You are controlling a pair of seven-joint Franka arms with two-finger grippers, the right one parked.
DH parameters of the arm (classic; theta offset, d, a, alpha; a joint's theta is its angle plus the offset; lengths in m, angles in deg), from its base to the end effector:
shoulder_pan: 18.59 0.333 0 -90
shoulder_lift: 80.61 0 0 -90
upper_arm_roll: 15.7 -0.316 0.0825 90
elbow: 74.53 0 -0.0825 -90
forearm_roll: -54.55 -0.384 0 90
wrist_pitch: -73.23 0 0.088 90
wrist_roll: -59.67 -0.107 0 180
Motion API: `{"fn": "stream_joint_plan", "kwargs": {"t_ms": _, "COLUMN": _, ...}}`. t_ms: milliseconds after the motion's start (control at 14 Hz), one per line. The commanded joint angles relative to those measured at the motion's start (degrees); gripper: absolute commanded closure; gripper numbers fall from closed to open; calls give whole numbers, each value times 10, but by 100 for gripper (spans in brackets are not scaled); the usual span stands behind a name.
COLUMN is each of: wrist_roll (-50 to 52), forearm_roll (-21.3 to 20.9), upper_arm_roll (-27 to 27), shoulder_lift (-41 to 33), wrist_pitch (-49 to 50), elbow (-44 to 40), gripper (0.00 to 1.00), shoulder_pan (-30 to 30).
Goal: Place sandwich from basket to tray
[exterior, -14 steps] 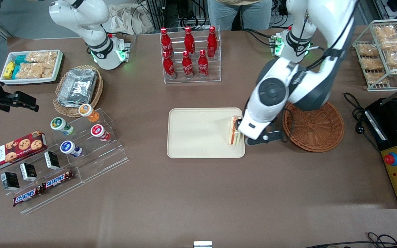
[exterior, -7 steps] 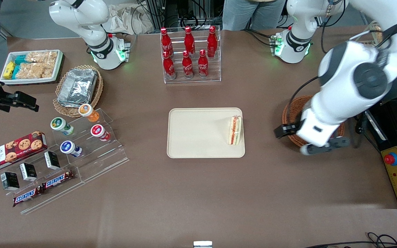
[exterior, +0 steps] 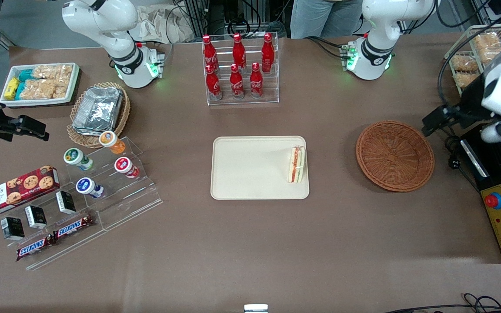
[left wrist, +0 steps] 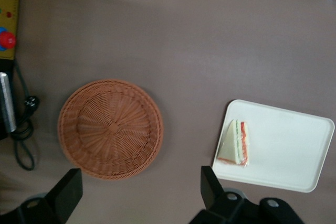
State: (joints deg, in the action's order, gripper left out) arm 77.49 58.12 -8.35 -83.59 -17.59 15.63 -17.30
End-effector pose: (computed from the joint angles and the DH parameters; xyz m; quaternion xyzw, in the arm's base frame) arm 0.5363 -0.0656 0.6529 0.9939 0.1018 0.0251 0.0337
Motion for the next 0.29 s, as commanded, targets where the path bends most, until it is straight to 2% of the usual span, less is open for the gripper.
{"fn": "stream_joint_plan", "kwargs": {"t_ms": 0, "wrist_roll": -17, "forearm_roll": 7, "upper_arm_roll": -18, "shoulder_lift": -47, "wrist_pitch": -8, "elbow": 58, "gripper": 0, "shoulder_pan": -21}}
{"fn": "stream_joint_plan", "kwargs": {"t_ms": 214, "wrist_roll": -18, "forearm_roll": 7, "upper_arm_roll": -18, "shoulder_lift": -34, "wrist_pitch": -8, "elbow": 53, "gripper": 0, "shoulder_pan": -23}}
